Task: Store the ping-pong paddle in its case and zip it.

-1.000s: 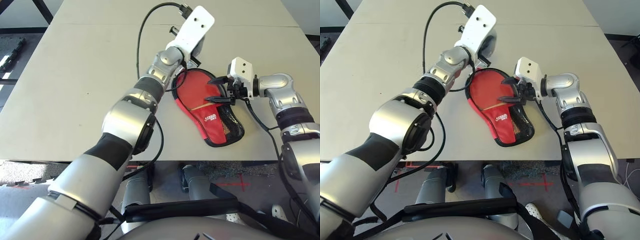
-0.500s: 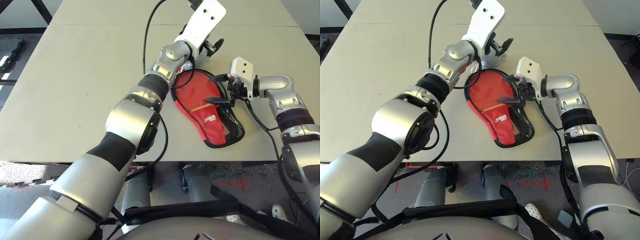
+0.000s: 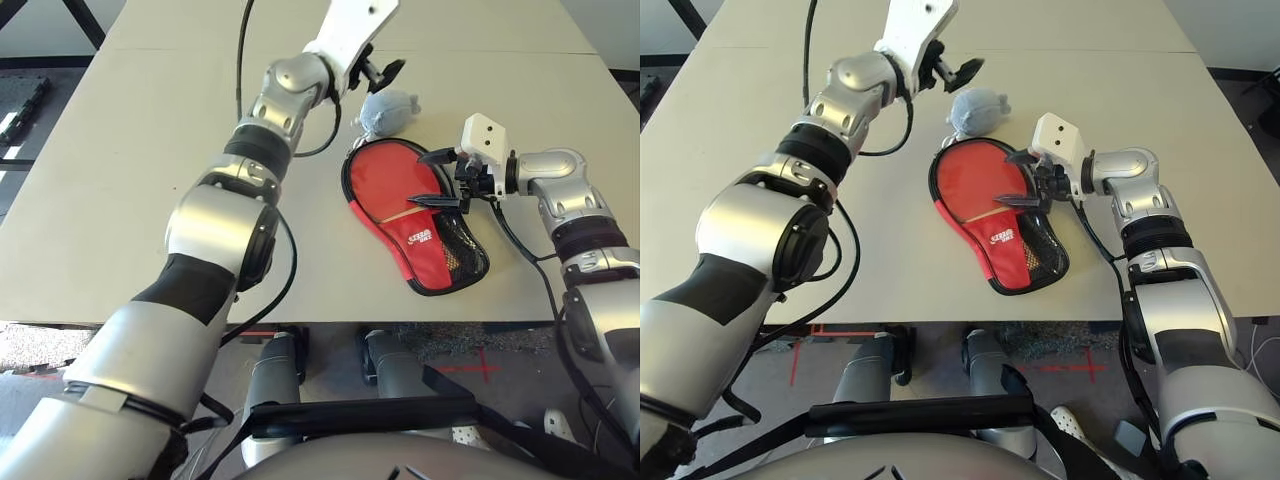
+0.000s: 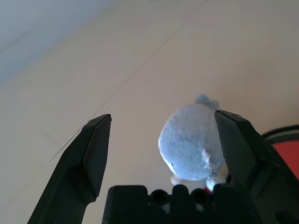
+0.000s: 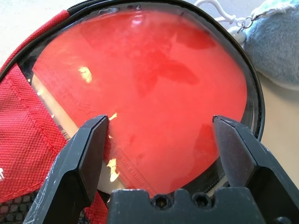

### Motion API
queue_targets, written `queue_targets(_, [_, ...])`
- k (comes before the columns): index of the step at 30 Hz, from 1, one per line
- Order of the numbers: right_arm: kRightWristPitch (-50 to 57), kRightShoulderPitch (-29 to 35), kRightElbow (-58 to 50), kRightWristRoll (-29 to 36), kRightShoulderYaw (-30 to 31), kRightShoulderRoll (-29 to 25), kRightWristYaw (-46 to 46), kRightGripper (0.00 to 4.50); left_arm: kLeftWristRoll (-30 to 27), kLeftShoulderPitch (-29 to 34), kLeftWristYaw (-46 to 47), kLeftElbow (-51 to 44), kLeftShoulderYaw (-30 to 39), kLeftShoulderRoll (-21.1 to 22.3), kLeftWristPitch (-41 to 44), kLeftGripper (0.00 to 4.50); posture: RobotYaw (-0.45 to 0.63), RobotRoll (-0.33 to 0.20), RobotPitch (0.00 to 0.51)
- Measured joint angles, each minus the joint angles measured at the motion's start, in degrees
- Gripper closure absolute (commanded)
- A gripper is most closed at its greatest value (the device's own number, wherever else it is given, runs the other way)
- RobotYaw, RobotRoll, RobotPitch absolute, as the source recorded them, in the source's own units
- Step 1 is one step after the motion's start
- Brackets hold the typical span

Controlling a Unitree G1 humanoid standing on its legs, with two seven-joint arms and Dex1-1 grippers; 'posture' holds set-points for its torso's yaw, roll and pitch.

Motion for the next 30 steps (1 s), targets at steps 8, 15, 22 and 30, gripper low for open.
queue_targets(8, [-0.13, -0.51, 1.12, 0.01, 0.1, 0.42, -0.18, 0.0, -3.67, 19.66, -22.81, -27.26, -6.26, 4.5, 8.17, 0.07, -0.09, 0.0, 0.235])
queue_targets(15, [-0.13, -0.44, 2.27, 0.01, -0.02, 0.04, -1.16, 0.0, -5.81, 28.68, -24.58, -45.88, -7.77, 6.5, 20.66, 0.07, -0.09, 0.0, 0.215])
queue_targets(22, [-0.14, -0.42, 2.6, 0.01, -0.01, 0.18, -1.59, 0.0, -5.87, 33.16, -20.74, -49.45, -9.87, 5.16, 26.14, 0.07, -0.1, 0.0, 0.203])
queue_targets(30, [0.05, -0.16, 3.19, 0.0, 0.08, 0.5, -2.19, 0.0, -4.77, 34.66, -15.49, -48.28, -14.16, 1.94, 29.1, 0.07, -0.12, 0.0, 0.186])
